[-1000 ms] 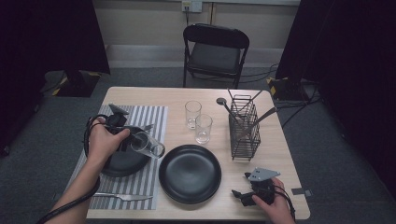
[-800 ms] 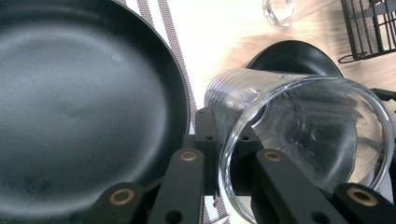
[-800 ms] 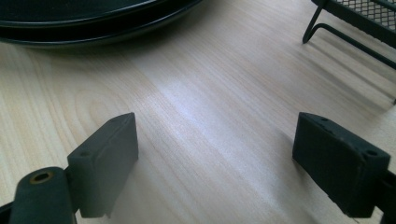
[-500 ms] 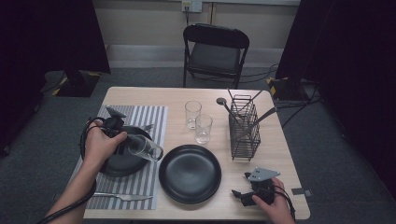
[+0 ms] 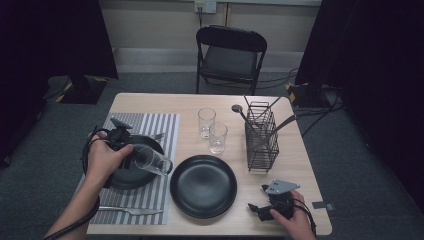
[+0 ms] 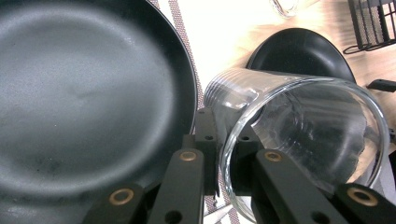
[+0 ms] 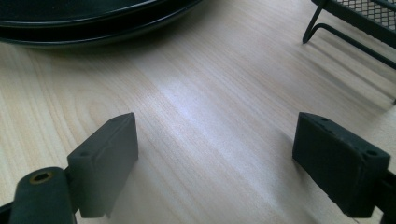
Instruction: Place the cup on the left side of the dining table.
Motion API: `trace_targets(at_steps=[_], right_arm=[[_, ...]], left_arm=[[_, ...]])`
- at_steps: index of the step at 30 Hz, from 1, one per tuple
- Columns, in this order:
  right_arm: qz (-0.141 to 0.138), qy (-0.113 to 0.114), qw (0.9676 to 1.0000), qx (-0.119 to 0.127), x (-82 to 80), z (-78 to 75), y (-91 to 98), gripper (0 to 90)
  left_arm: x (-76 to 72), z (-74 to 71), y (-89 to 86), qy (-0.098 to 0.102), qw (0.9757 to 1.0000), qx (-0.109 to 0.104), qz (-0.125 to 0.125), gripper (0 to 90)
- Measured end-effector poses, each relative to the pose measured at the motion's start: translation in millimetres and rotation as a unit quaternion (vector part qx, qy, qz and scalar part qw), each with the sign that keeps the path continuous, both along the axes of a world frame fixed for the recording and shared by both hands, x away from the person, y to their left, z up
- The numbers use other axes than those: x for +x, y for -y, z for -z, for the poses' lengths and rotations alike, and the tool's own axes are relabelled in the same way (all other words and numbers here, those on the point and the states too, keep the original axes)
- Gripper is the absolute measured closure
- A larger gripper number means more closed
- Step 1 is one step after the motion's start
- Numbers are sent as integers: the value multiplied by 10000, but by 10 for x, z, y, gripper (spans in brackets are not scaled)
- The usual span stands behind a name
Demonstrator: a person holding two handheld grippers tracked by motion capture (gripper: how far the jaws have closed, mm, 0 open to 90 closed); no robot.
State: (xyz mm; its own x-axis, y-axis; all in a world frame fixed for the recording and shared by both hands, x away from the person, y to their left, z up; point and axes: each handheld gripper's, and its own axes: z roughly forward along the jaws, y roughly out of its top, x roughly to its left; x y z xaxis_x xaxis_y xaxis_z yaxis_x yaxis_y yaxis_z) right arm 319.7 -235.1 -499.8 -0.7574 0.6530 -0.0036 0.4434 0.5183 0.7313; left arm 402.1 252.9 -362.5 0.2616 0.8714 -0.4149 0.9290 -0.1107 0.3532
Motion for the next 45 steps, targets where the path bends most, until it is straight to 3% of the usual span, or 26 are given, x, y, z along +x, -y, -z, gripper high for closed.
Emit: trace_targets(at_steps=[8,20,21,30,45], right_arm=[[1,-1,10000,-1,0,0,0,133],[1,0,10000,-1,0,0,0,133],[0,0,10000,-2,0,0,0,133],[0,-1,10000,-1,0,0,0,133],[-1,-5,10000,0,0,0,-1,133]], left_arm=[[-29,-12,-28,36,9999,73,59,850],[-98,-30,-53,44,10000,-73,32,849],[-108,-29,-67,115,9999,-51,74,848],[-152,10,-92,19,10000,-23,65,849],[-216,0,-123,34,10000,40,70,848]])
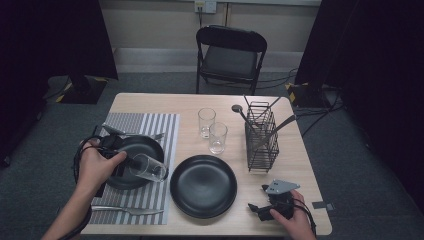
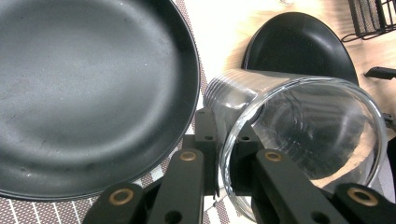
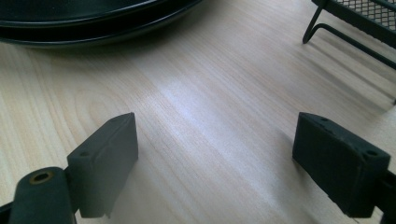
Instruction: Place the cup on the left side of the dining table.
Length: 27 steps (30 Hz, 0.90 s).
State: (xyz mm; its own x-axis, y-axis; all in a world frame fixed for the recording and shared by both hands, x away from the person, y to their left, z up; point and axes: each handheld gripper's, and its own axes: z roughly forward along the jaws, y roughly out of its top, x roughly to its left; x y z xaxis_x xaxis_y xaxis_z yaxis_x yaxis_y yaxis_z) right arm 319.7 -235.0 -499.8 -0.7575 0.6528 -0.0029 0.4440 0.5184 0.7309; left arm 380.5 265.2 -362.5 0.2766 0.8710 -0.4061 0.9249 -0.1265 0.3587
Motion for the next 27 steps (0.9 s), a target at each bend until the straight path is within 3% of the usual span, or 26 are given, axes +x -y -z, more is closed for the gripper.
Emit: trace_targets(at_steps=[9,10,27], right_arm=[[-5,-2,10000,8,1,1,0,132],[0,4,10000,-2,1,0,0,133],[-11,4,10000,9,3,2,-1,132]], left_arm=[[-38,13,-21,37,10000,-30,27,848],[-50,13,-24,-31,10000,-81,-20,848],[-114,54,-72,13,10000,-28,48,848]])
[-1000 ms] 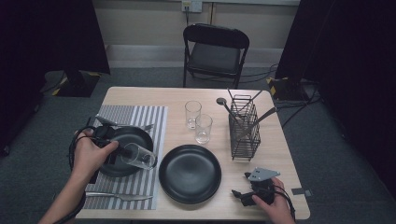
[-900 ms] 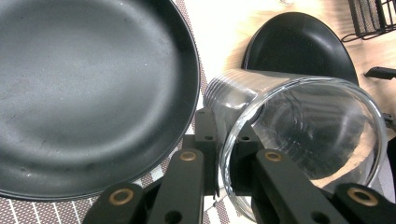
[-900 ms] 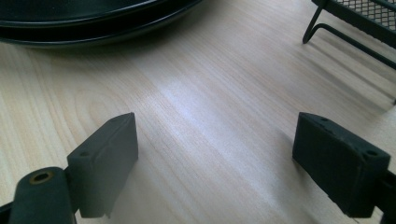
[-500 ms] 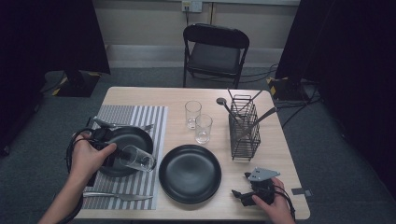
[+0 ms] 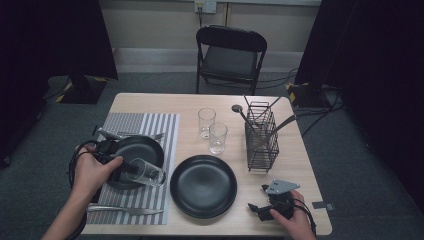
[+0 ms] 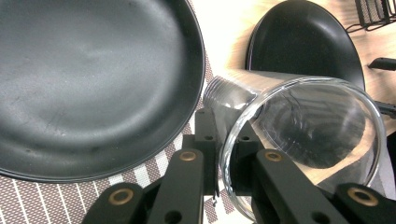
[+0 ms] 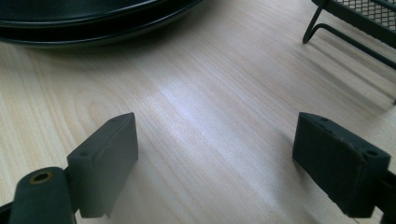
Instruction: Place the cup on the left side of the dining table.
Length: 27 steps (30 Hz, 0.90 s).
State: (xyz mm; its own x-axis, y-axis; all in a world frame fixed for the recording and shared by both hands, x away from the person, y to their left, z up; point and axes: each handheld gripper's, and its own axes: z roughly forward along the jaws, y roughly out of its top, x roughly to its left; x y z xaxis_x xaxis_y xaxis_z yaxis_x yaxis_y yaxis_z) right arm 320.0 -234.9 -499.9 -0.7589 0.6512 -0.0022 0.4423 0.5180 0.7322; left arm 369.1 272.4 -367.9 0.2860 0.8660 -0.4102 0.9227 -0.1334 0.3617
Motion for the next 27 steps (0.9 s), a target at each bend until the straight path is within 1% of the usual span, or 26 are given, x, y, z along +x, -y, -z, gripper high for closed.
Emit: trace_targets(at_steps=[4,5,6,8,10,16,18,19,21,22,23,24,25,26,27], right_arm=[[7,3,10000,-11,-1,-2,1,132],[1,8,10000,-12,0,-1,1,133],[7,4,10000,-11,-1,-2,0,132],[0,6,10000,-10,0,-1,1,133],[6,3,10000,-10,-1,-2,0,132],[2,8,10000,-13,0,-2,1,132],[-7,6,10000,-4,1,0,0,132],[-1,9,10000,-14,1,-2,0,132],[-4,9,10000,-15,1,-1,0,132],[-5,10,10000,-14,1,-1,0,132],[-9,8,10000,-5,1,0,0,132],[-9,8,10000,-6,1,-1,0,132],[-5,8,10000,-14,1,-1,0,132],[-10,7,10000,-4,1,0,0,132],[-7,8,10000,-5,1,0,-1,132]], left_arm=[[-22,14,6,-13,10000,-32,-3,848],[-29,12,11,-44,10000,-40,-4,848],[-33,16,11,-10,10000,-29,28,848],[-40,18,5,-4,10000,-33,35,848],[-48,20,1,-43,10000,-57,39,847],[-70,39,-19,-20,10000,-49,19,847],[-82,56,-31,-51,10000,-45,41,847],[-91,59,-30,-54,10000,-53,-9,847],[-96,65,-40,-57,10000,-54,18,847],[-96,70,-49,-92,9999,-54,39,847],[-112,81,-45,-113,9999,-71,-36,847],[-113,89,-55,-106,9999,-57,12,847],[-117,95,-57,-105,9999,-60,6,847],[-126,97,-55,-141,9999,-80,-54,847],[-131,101,-60,-139,9999,-69,-35,847]])
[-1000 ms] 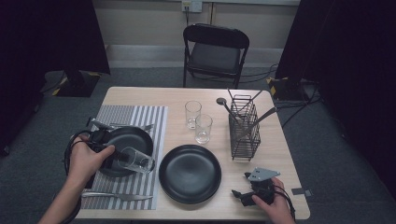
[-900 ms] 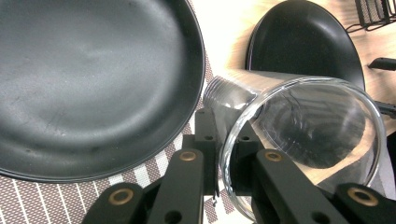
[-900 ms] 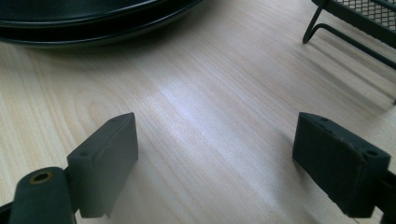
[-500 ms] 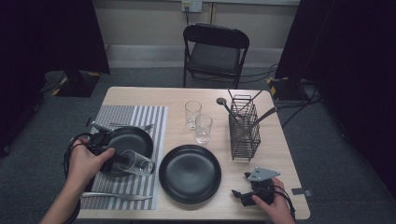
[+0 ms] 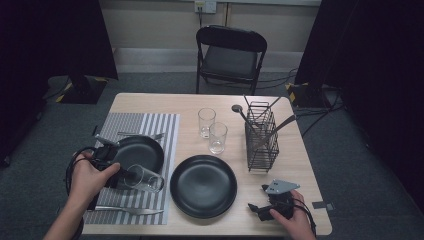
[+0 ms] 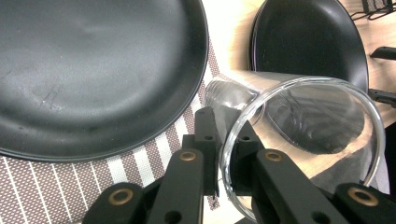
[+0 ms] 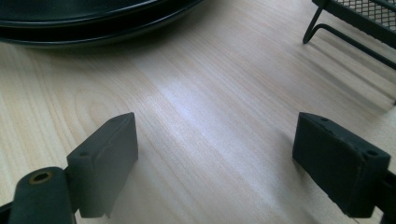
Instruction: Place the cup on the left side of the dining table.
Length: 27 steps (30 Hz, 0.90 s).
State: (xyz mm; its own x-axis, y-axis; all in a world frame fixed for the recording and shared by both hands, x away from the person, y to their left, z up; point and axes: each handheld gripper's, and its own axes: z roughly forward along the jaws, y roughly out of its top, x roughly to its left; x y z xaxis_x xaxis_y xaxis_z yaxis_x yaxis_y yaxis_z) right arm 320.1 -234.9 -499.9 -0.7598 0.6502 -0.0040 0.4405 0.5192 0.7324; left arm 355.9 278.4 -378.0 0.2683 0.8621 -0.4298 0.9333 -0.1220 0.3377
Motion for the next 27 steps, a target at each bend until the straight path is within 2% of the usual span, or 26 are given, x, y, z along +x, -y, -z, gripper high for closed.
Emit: trace_targets(at_steps=[3,4,8,11,14,27], right_arm=[[-1,1,10000,-8,0,-1,0,132],[-10,-1,10000,2,2,0,-1,132],[-6,0,10000,2,3,1,-3,132],[-6,-1,10000,1,3,1,-3,132],[-5,-2,10000,2,3,1,-4,132],[-9,-3,10000,2,4,1,-5,132]], left_arm=[[-2,12,-16,1,10000,-21,46,847],[-12,24,-18,12,10000,-17,-28,847],[-22,47,-36,3,10000,-39,16,846],[-42,52,-47,-1,10000,-7,-42,846],[-59,62,-67,-44,10000,-63,-55,846],[-104,98,-113,-76,10000,-28,-17,846]])
